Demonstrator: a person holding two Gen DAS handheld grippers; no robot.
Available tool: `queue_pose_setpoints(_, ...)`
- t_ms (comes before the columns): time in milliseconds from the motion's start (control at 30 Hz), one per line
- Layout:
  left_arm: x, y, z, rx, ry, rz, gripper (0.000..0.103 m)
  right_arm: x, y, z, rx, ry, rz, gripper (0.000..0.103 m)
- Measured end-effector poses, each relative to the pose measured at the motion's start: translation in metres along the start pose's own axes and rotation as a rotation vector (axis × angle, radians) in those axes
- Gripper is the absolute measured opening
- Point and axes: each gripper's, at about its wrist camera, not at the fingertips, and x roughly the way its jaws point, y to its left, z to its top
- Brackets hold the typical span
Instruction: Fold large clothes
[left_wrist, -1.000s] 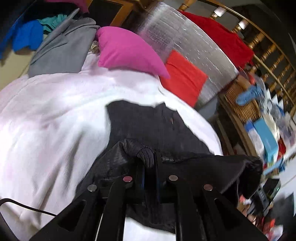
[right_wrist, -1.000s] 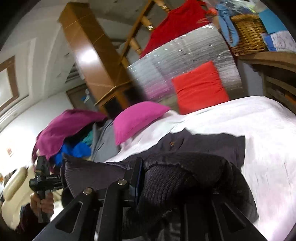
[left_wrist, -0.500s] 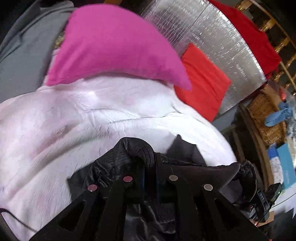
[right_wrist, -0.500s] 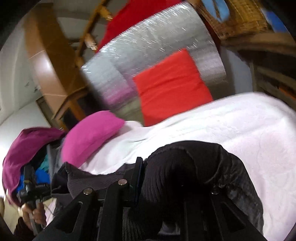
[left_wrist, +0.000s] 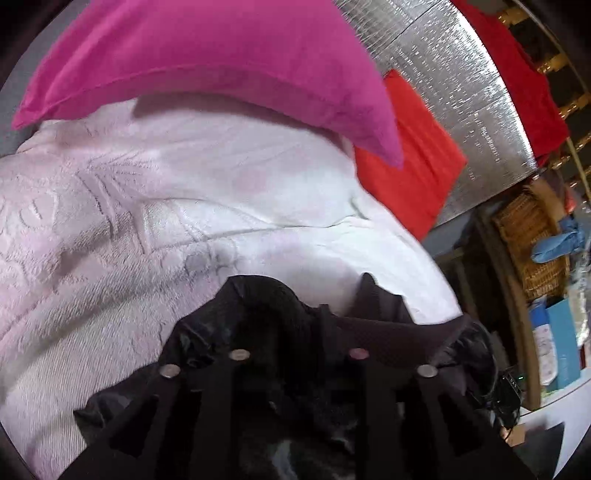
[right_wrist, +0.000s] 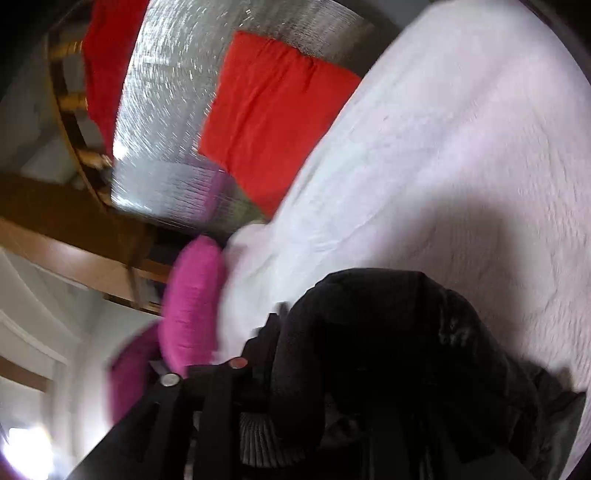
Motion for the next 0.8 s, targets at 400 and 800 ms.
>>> queue_pose_setpoints(400, -0.128, -0.03, -0.094, -0.065, -0.212, 0.11, 0.081, -0.14, 0.056, -0.093, -0.141, -0.201, 0.125, 0.097)
queue_pose_setpoints(800, -0.146, -0.019, -0.224, -0.162, -0.098, 0.317, 0.082, -0.176, 0.002, -0.221, 0.011, -0.122, -0.039, 0.097)
